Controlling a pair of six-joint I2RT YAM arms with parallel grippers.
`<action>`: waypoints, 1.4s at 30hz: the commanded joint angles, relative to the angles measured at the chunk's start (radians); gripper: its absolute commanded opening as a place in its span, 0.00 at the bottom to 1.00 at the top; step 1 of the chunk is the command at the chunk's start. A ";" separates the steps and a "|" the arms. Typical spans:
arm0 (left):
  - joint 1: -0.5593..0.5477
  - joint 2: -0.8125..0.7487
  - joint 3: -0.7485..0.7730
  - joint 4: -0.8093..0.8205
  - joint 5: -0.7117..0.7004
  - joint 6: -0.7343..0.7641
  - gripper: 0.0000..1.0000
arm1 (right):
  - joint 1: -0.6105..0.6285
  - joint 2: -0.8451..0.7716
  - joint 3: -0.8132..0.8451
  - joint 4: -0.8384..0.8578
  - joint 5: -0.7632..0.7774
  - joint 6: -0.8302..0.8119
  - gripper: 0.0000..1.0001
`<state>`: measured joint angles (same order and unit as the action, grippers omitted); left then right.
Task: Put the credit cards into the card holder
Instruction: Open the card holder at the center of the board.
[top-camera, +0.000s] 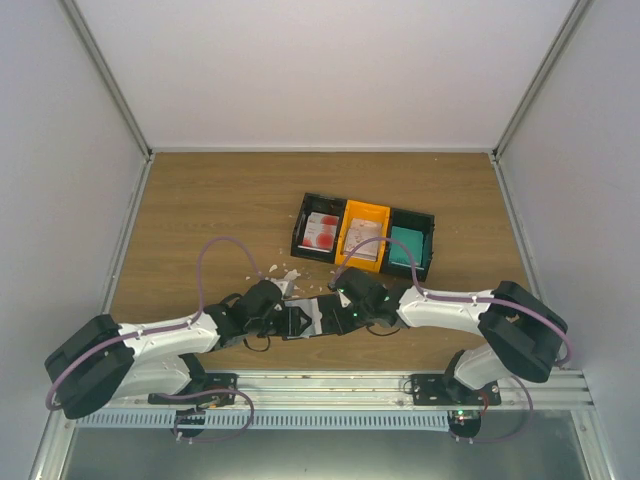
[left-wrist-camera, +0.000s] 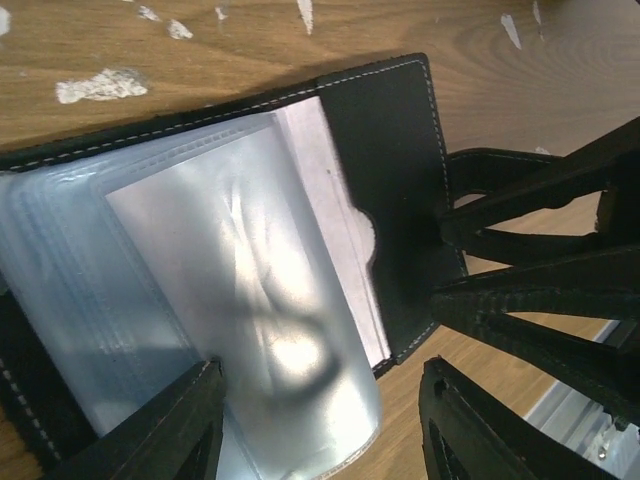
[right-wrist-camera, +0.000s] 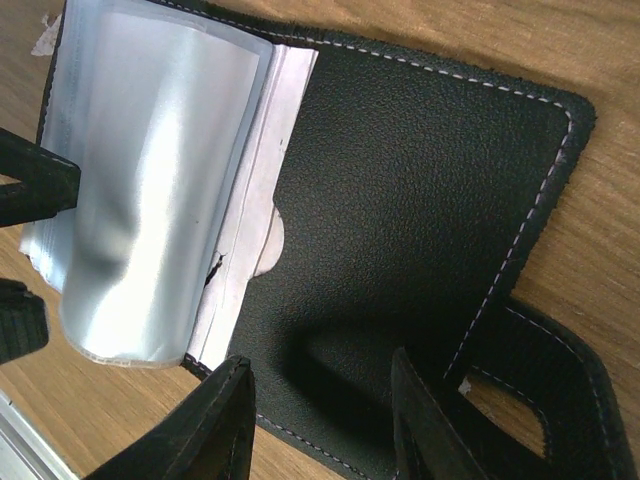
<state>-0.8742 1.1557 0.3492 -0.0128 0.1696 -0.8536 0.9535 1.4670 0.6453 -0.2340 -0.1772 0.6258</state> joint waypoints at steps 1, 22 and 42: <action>0.007 0.022 0.004 0.105 0.053 0.018 0.56 | 0.007 0.001 -0.026 0.030 0.013 0.015 0.39; 0.007 0.233 0.063 0.406 0.226 0.191 0.55 | 0.007 -0.286 -0.126 0.045 0.174 0.137 0.39; 0.007 0.342 0.143 0.389 0.199 0.244 0.33 | 0.007 -0.194 -0.155 0.057 0.055 0.028 0.36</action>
<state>-0.8722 1.4933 0.4637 0.3328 0.3805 -0.6350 0.9539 1.2537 0.4950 -0.2081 -0.0921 0.6785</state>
